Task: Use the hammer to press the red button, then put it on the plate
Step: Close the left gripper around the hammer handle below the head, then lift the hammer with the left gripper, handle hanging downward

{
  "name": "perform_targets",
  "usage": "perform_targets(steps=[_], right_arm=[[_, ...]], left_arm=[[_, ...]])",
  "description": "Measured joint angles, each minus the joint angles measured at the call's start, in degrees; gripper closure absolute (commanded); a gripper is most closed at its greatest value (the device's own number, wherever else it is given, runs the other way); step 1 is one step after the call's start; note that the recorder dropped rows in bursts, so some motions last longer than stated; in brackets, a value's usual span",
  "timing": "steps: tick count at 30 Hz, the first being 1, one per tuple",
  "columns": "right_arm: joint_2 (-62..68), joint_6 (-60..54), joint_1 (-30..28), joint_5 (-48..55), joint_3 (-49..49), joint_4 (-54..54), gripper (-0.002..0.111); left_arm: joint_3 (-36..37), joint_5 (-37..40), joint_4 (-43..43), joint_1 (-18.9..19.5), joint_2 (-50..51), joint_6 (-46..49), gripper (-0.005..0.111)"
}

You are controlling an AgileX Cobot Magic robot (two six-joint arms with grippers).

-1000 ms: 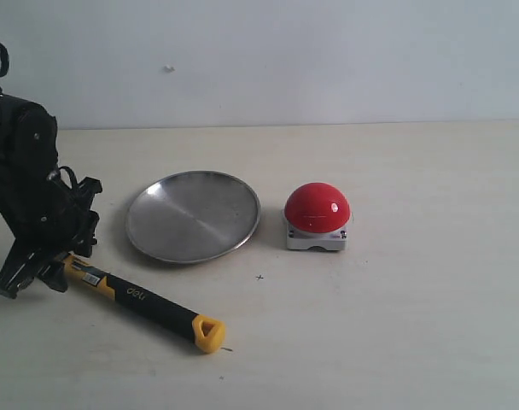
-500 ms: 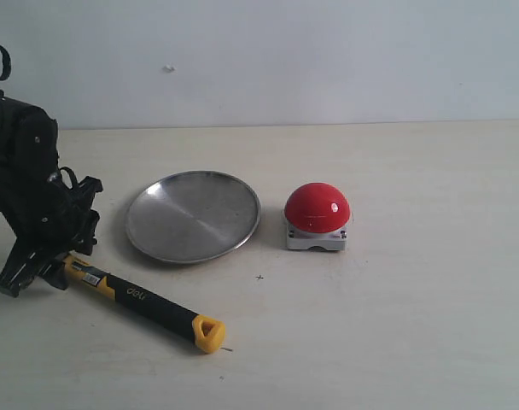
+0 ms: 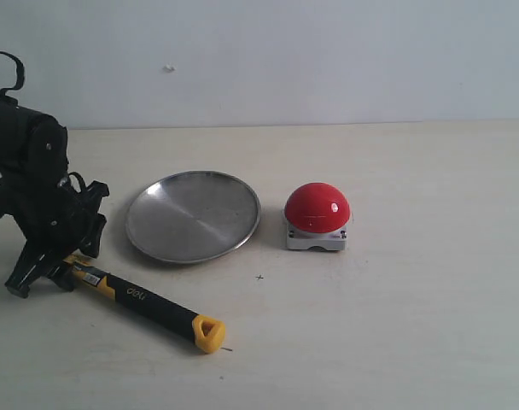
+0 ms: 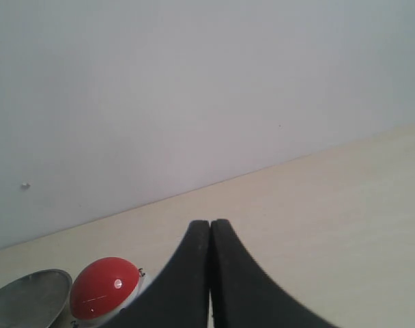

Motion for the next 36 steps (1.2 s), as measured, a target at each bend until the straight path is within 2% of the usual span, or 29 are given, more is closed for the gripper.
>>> perform_targets(steps=[3,7,11,18,36], right_arm=[[0.0,0.0,0.0,0.0,0.0,0.0,0.108],[0.0,0.0,0.0,0.0,0.0,0.0,0.108],[0.0,0.0,0.0,0.0,0.0,0.0,0.108],[0.0,0.0,0.0,0.0,0.0,0.0,0.108],[0.0,0.0,0.0,0.0,0.0,0.0,0.108]], left_arm=[[-0.56,0.95,-0.39,0.0,0.41,2.57,0.107],[-0.99,1.41,-0.64,0.0,0.54,3.68,0.097],[-0.99,1.41,0.02,0.0,0.64,9.4,0.092],[-0.99,1.2,2.0,0.0,0.75,20.37,0.092],[-0.99,1.2,2.78,0.0,0.75,21.79,0.092]])
